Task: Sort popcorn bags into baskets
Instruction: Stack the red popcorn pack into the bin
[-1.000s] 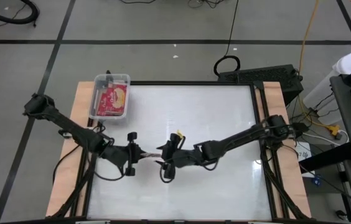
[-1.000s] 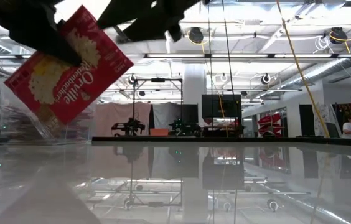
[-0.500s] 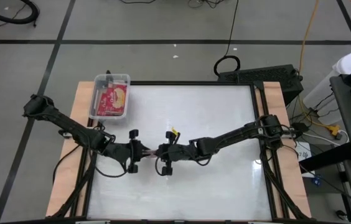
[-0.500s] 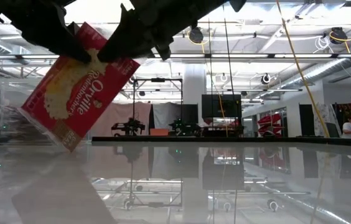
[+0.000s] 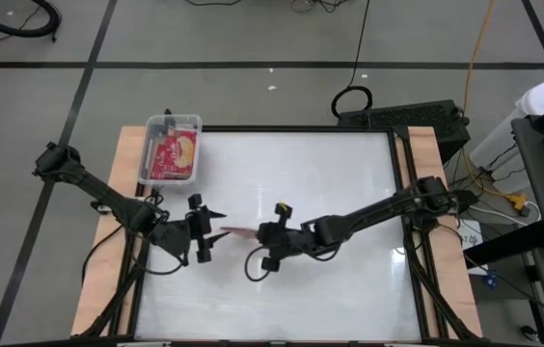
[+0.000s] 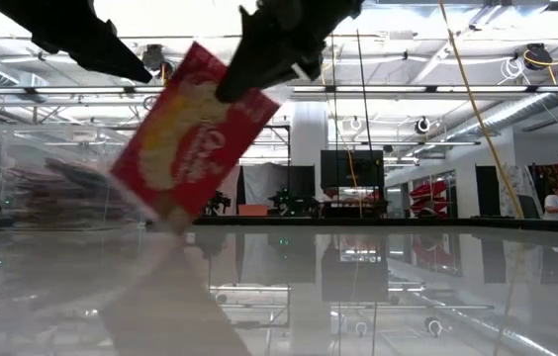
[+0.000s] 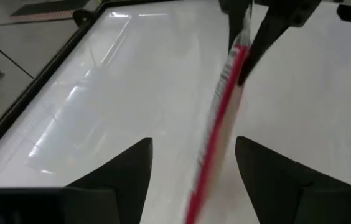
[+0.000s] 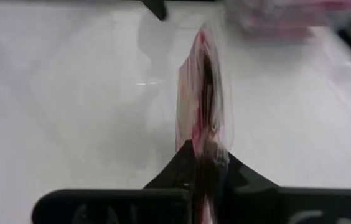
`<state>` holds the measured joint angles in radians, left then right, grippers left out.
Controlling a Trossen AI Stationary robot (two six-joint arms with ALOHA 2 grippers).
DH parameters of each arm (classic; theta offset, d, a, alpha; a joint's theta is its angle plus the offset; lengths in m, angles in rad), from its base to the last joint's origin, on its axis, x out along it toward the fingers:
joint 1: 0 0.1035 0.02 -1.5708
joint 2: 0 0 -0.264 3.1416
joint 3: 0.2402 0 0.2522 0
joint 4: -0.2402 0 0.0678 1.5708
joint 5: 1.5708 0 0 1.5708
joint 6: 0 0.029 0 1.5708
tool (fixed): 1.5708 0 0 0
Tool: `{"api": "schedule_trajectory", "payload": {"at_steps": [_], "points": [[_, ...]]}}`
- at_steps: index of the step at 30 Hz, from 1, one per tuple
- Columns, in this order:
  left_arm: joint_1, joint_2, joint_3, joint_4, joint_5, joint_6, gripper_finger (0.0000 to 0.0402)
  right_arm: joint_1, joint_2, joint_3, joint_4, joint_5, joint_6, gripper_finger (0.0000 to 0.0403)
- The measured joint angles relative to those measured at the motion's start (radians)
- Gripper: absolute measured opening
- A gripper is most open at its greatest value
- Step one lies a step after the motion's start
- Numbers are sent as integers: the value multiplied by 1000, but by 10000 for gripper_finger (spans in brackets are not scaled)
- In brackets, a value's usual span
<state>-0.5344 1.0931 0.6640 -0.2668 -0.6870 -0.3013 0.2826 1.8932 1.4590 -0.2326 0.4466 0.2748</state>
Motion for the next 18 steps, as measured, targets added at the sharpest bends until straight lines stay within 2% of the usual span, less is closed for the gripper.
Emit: {"api": "schedule_trajectory", "payload": {"at_steps": [4, 9, 14, 18], "points": [[-5, -2, -3, 2, -5, -15, 221, 31, -35, -1, -58, 92, 27, 3], [-8, 2, -65, 117, -8, -28, 201, 85, -114, -1, -98, 219, 25, 2], [-25, 1, -144, 280, -54, -29, 184, 163, -217, -1, -158, 399, 19, 2], [-25, 2, -221, 488, -48, -1, 182, 232, -273, -1, -148, 548, -25, 2]]}}
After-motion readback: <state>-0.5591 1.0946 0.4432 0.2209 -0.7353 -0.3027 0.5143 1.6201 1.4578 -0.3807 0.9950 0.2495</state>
